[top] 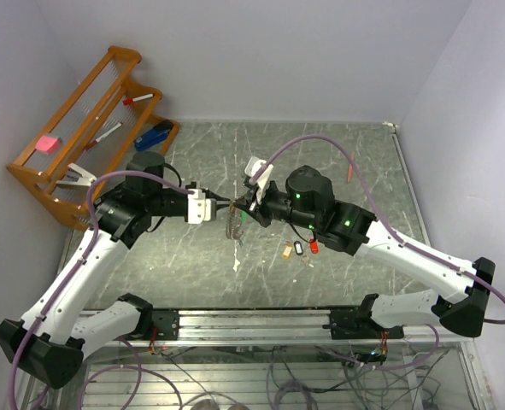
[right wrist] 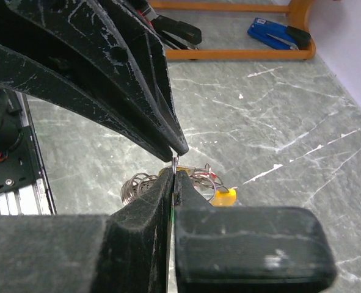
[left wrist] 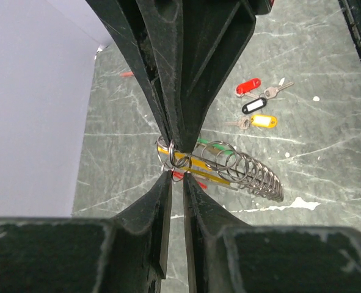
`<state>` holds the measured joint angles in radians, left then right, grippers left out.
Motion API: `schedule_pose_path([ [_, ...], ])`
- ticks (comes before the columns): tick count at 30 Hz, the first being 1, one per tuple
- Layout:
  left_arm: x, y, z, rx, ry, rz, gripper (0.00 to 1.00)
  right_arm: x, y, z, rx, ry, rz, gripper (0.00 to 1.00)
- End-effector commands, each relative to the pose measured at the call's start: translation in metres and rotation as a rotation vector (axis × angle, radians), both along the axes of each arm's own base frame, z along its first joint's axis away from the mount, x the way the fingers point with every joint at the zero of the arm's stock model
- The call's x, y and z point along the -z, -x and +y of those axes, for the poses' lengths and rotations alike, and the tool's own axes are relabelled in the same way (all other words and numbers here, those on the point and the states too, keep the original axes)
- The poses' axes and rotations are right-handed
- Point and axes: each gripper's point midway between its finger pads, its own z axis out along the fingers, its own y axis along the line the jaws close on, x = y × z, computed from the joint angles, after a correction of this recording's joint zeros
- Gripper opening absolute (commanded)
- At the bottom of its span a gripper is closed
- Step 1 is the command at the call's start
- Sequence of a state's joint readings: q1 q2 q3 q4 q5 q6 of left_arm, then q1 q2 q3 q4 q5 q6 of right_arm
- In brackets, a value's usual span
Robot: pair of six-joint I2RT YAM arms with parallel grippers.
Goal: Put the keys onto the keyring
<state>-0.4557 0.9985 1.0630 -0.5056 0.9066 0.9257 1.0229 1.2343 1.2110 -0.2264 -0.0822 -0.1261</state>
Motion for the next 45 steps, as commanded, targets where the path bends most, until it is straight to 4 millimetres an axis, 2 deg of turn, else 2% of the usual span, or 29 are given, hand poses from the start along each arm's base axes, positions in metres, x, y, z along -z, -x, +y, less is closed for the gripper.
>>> schedule_pose_path([
  [1, 0.001, -0.004, 0.005, -0.031, -0.016, -0.067, 0.22, -0.026, -0.003, 0.004, 0.02, -0.084, -0.023, 0.0],
  [8, 0.001, -0.017, 0.009, -0.085, -0.028, -0.125, 0.14, -0.026, -0.002, 0.007, 0.014, -0.095, -0.009, 0.0],
  [14, 0.0, -0.025, 0.008, -0.127, -0.005, -0.088, 0.2, -0.027, 0.0, 0.007, 0.004, -0.095, -0.006, 0.0],
  [16, -0.002, -0.022, 0.006, -0.106, 0.001, -0.089, 0.21, -0.027, 0.001, 0.007, 0.0, -0.095, -0.005, 0.0],
  [21, 0.001, 0.006, 0.002, 0.029, -0.016, -0.068, 0.26, -0.027, -0.001, 0.008, 0.004, -0.092, -0.008, 0.0],
  [27, 0.001, 0.015, 0.001, 0.064, -0.01, -0.033, 0.29, -0.026, -0.001, 0.008, 0.002, -0.092, -0.012, 0.0],
  [41, -0.004, 0.001, -0.003, 0.029, 0.011, -0.041, 0.29, -0.03, 0.006, 0.01, -0.046, -0.138, -0.044, 0.0],
  [45, -0.013, -0.004, -0.002, -0.002, 0.017, -0.06, 0.28, -0.029, 0.01, 0.008, -0.058, -0.157, -0.059, 0.0],
])
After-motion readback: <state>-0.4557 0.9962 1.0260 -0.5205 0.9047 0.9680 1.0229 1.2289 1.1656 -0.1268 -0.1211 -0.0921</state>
